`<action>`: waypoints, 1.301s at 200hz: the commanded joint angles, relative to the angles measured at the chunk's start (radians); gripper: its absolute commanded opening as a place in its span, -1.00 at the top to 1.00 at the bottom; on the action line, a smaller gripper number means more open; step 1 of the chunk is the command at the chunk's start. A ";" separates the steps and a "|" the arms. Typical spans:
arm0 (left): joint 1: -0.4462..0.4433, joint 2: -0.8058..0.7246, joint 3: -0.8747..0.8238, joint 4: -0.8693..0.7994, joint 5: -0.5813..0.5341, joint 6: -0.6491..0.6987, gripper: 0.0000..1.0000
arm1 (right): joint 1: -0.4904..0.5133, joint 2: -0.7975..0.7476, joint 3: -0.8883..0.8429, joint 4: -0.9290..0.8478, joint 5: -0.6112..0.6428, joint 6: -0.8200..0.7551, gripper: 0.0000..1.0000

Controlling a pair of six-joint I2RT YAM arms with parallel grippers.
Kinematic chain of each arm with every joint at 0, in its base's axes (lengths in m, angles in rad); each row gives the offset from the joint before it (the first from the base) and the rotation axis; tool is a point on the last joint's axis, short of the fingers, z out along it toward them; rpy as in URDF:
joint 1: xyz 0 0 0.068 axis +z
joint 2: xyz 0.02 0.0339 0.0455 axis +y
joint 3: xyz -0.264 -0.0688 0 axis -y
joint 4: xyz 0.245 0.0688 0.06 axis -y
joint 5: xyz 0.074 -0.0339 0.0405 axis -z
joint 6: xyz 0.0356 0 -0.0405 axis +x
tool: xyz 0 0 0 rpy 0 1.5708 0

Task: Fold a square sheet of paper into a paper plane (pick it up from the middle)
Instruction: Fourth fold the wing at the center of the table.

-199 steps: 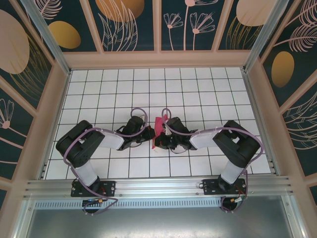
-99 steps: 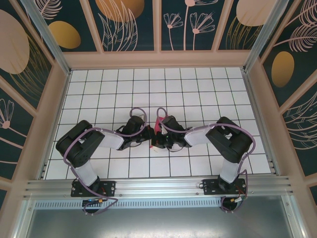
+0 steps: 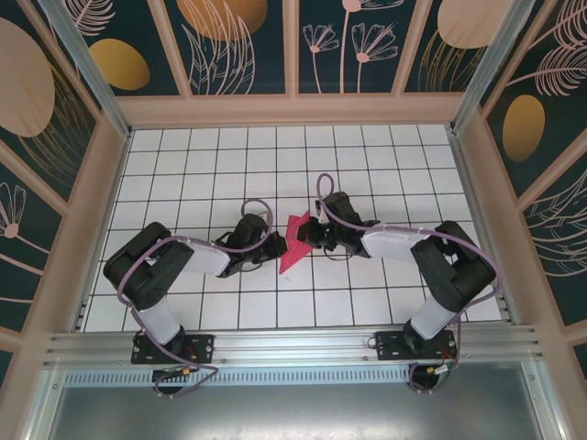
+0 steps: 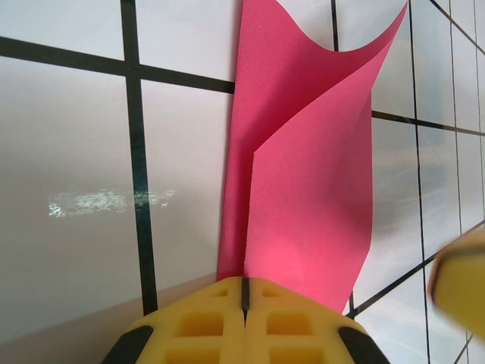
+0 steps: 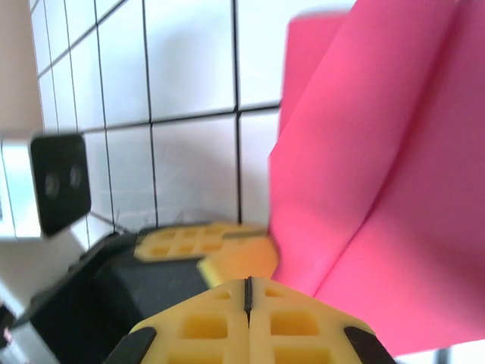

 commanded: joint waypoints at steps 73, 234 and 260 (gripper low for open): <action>0.000 0.063 0.014 -0.183 -0.057 0.050 1.00 | -0.023 0.219 0.125 -0.016 -0.018 -0.063 0.88; 0.000 0.092 0.037 -0.228 -0.053 0.066 1.00 | -0.103 0.244 0.199 -0.078 -0.057 -0.116 0.85; 0.000 0.091 0.032 -0.228 -0.052 0.067 1.00 | -0.102 0.283 0.206 -0.106 0.003 -0.124 0.85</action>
